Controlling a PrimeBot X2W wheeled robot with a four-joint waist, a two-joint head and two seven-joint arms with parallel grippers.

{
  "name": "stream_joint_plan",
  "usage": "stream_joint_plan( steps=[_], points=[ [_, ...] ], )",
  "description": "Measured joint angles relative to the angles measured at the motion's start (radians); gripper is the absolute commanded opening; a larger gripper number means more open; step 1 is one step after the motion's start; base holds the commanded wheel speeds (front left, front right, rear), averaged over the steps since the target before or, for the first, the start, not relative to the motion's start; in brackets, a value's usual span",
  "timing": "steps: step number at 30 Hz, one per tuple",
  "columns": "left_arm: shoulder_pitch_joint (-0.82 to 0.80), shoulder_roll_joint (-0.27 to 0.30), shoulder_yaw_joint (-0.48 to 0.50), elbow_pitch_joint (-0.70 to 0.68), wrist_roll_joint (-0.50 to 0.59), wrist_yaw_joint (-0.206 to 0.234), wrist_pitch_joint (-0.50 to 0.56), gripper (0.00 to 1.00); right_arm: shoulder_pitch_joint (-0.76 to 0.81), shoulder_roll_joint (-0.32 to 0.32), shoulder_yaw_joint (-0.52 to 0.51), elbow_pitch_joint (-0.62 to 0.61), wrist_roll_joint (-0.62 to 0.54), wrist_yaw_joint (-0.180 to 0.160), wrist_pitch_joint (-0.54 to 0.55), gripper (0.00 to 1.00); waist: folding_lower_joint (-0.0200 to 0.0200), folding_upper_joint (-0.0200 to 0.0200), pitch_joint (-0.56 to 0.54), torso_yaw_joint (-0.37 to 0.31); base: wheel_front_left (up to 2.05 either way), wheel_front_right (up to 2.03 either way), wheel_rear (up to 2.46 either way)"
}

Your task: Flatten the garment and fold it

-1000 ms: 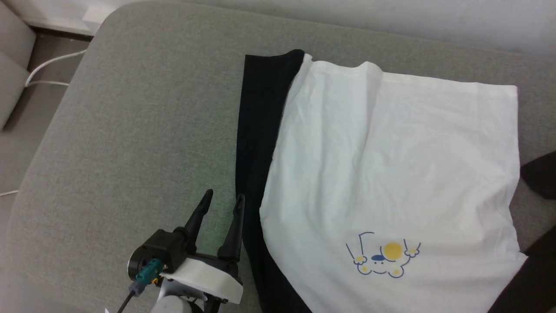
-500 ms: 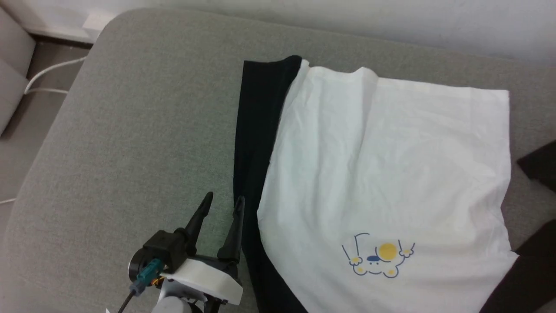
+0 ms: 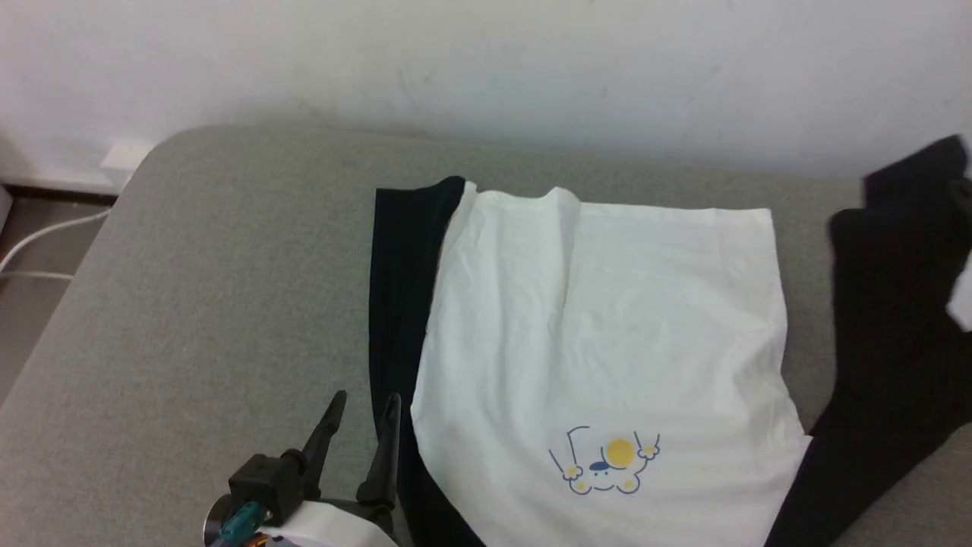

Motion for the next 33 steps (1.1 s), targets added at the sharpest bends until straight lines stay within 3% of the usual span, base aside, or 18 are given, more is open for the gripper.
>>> stream_joint_plan(
  steps=[2,5,11,14,18,33],
  points=[
    [0.016,-0.001,0.009,-0.006,0.0,0.0,0.0,1.0,0.072,0.083,-0.016,-0.18,-0.01,0.0,0.076,0.0,-0.0001,0.0,-0.033,-0.018,0.0,0.0,0.0],
    [0.031,-0.001,0.013,-0.011,0.0,0.0,0.0,1.0,0.147,0.19,-0.016,-0.348,-0.024,0.0,0.153,0.0,-0.0001,0.0,-0.061,-0.029,0.0,0.0,0.0],
    [0.046,-0.001,0.015,-0.013,0.0,0.0,0.0,1.0,0.26,0.398,0.083,-0.506,-0.068,-0.001,0.247,0.0,0.0001,0.0,-0.085,-0.015,0.0,0.0,0.0],
    [0.051,-0.001,0.015,-0.011,0.0,0.0,0.0,1.0,0.286,0.48,0.144,-0.492,-0.095,-0.001,0.245,0.0,0.0001,0.0,-0.086,0.006,0.0,0.0,0.0],
    [0.052,-0.001,0.011,-0.006,0.002,-0.001,0.0,1.0,0.285,0.524,0.174,-0.405,-0.125,-0.001,0.178,0.0,0.0001,0.0,-0.087,0.039,0.0,0.0,0.0],
    [0.054,-0.001,-0.001,0.006,0.003,-0.002,0.0,1.0,0.231,0.53,0.329,-0.026,-0.084,-0.001,-0.148,0.0,0.0001,0.0001,-0.079,0.152,0.0,0.0,0.0]
  ],
)
